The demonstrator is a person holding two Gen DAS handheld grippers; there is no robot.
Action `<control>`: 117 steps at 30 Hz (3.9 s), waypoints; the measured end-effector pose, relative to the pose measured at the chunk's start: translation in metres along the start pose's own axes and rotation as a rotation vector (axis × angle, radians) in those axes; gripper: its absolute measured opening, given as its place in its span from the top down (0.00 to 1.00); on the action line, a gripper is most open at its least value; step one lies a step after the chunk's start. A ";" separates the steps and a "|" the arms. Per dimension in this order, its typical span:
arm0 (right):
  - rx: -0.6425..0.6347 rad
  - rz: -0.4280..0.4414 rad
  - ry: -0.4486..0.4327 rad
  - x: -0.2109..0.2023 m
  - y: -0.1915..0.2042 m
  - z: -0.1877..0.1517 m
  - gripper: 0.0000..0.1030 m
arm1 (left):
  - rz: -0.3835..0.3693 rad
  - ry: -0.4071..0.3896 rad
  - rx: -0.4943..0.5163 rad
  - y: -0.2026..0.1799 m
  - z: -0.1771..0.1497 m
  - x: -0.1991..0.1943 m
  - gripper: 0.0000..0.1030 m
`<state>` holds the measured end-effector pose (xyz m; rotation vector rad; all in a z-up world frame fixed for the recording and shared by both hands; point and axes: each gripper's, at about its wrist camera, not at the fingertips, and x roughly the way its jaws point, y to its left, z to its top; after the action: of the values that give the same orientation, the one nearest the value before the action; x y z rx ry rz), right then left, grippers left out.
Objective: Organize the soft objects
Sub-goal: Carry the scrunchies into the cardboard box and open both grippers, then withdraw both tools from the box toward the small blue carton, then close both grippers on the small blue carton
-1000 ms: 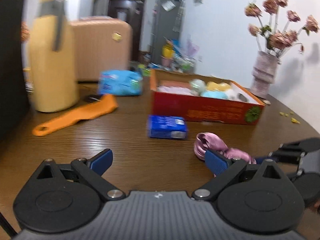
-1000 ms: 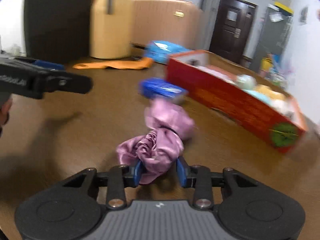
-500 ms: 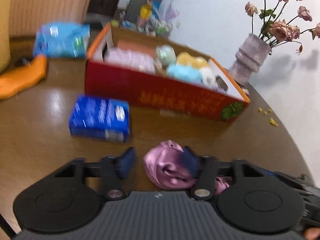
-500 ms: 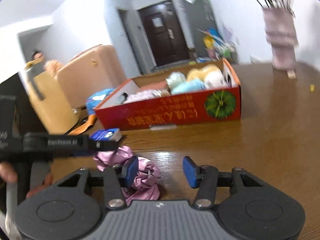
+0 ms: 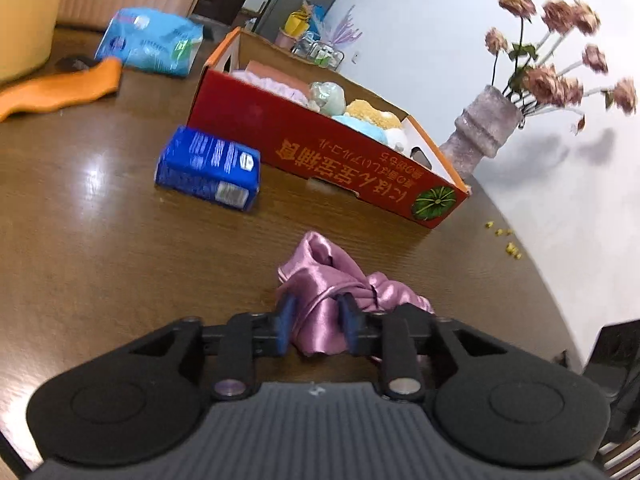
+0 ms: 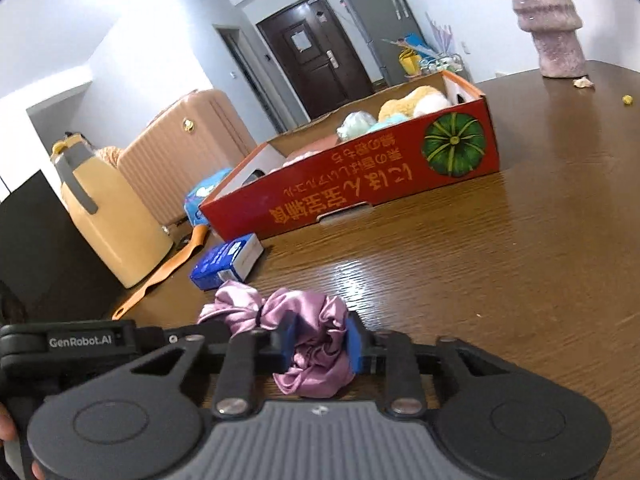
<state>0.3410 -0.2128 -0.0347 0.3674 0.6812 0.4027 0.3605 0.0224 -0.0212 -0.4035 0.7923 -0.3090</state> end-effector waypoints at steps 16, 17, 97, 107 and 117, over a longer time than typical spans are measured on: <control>-0.058 0.041 0.042 -0.033 0.014 -0.005 0.89 | -0.111 0.093 -0.049 0.008 -0.002 -0.009 0.71; -0.069 0.039 0.039 -0.040 0.017 -0.008 0.89 | -0.111 0.090 -0.042 0.004 -0.006 -0.015 0.71; -0.308 -0.101 -0.322 -0.240 0.081 -0.022 0.15 | 0.306 -0.384 0.344 -0.013 -0.085 -0.252 0.00; -0.302 -0.142 -0.281 -0.215 0.080 -0.042 0.15 | 0.304 -0.332 0.260 0.018 -0.081 -0.232 0.00; -0.156 -0.006 -0.080 -0.030 0.068 0.031 0.39 | 0.243 -0.193 0.245 0.051 0.032 -0.089 0.03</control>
<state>0.3245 -0.1740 0.0342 0.2324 0.5690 0.4304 0.3306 0.1112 0.0311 -0.1021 0.5982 -0.1352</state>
